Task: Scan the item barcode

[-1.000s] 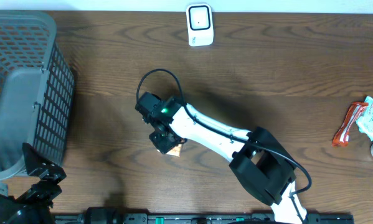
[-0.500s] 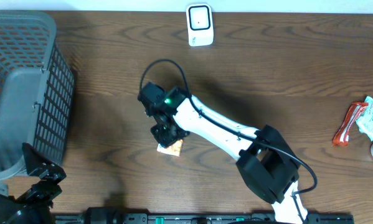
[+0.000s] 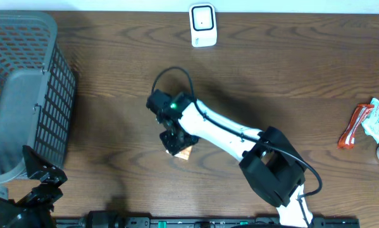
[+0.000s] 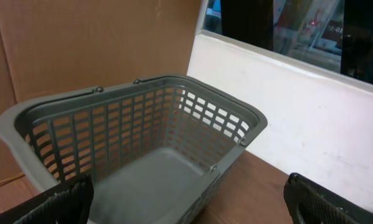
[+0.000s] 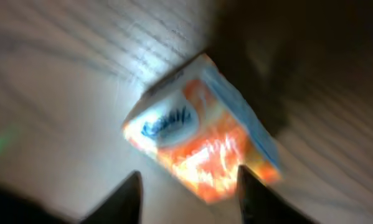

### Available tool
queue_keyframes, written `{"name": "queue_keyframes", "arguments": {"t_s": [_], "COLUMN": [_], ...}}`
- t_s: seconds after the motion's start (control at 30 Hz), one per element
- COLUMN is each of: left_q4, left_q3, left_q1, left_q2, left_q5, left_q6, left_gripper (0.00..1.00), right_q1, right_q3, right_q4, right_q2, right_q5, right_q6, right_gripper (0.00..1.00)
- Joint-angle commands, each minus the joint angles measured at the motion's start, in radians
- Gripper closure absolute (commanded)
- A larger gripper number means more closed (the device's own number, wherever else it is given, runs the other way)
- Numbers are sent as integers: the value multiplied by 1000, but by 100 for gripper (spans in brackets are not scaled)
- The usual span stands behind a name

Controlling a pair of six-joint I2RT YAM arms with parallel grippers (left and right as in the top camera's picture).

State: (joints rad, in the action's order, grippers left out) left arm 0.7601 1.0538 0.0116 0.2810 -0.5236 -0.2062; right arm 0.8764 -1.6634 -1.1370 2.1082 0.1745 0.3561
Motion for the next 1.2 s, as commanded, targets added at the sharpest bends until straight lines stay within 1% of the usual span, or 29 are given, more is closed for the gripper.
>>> {"name": "queue_keyframes", "arguments": {"t_s": [0.0,0.03,0.13,0.2,0.23,0.33,0.4,0.47,0.6,0.77,1.17], "left_q4": [-1,-1,-1,0,-1,-1,0,0,0,-1,-1], "left_q3": [-4,-4,-4,-4,-4,-4,-4,-4,-4,-4,-4], "left_q1": [2,2,2,2,2,2,2,2,2,2,2], "left_q2": [-7,-7,-7,-7,-7,-7,-7,-7,-7,-7,-7], "left_q5": [-9,-9,-9,-9,-9,-9,-9,-9,-9,-9,-9], "left_q6": [2,2,2,2,2,2,2,2,2,2,2], "left_gripper": [2,2,2,2,2,2,2,2,2,2,2], "right_q1": [-22,-23,-23,-22,-22,-22,-22,-22,-22,-22,-18], "right_q3": [-186,-235,-341,-352,-344,-270,-204,-126,-2,97,203], "right_q4": [-85,-122,-208,-225,-235,-237,-196,-126,-6,77,227], "right_q2": [-4,-4,-4,-4,-4,-1,0,0,0,0,0], "right_q5": [11,11,11,8,-12,-88,-98,-97,-78,-61,-63], "right_q6": [18,35,109,188,269,513,591,636,694,753,754], "right_gripper": [16,1,1,1,1,1,1,1,1,1,1]}}
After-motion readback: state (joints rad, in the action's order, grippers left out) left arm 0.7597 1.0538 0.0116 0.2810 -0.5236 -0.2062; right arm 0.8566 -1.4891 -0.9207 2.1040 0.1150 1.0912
